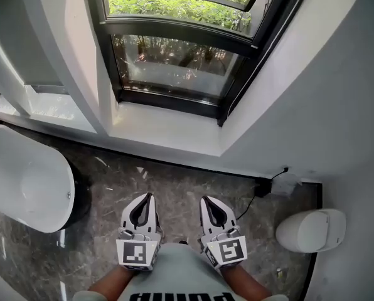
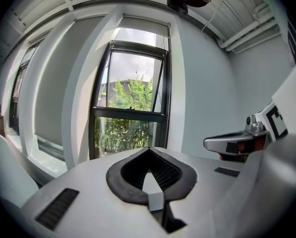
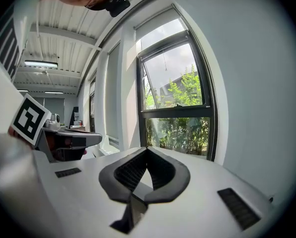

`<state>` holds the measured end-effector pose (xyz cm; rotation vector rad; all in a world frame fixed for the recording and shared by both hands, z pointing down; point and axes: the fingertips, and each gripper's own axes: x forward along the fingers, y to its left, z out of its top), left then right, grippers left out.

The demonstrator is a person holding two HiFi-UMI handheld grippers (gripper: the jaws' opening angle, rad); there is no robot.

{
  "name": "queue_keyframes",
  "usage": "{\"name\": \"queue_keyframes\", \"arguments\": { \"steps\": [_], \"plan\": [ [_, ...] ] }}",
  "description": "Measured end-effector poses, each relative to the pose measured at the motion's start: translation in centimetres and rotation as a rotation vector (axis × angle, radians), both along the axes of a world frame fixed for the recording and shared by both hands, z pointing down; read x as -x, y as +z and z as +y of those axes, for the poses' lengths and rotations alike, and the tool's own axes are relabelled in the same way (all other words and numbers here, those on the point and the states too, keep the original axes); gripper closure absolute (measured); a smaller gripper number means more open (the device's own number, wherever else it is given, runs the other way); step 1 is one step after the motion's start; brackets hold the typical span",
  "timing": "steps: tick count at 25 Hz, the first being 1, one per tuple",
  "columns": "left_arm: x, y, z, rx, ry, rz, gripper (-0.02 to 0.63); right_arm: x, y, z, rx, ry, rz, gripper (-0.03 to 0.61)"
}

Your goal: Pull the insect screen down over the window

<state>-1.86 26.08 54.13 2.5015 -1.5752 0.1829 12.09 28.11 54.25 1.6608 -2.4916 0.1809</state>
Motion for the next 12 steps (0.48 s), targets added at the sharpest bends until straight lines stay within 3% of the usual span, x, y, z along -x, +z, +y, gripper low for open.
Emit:
{"name": "queue_keyframes", "arguments": {
  "steps": [9, 12],
  "plan": [
    [3.9, -2.4, -7.6, -0.058, 0.089, 0.051, 0.601, 3.4, -3.1, -7.1, -0.040, 0.078, 0.034, 0.583],
    [5.1, -2.0, -9.2, -0.055, 0.103, 0.022, 0.600, 4.5, -3.3, -8.6, -0.046, 0.094, 0.040, 0.583]
  ]
}}
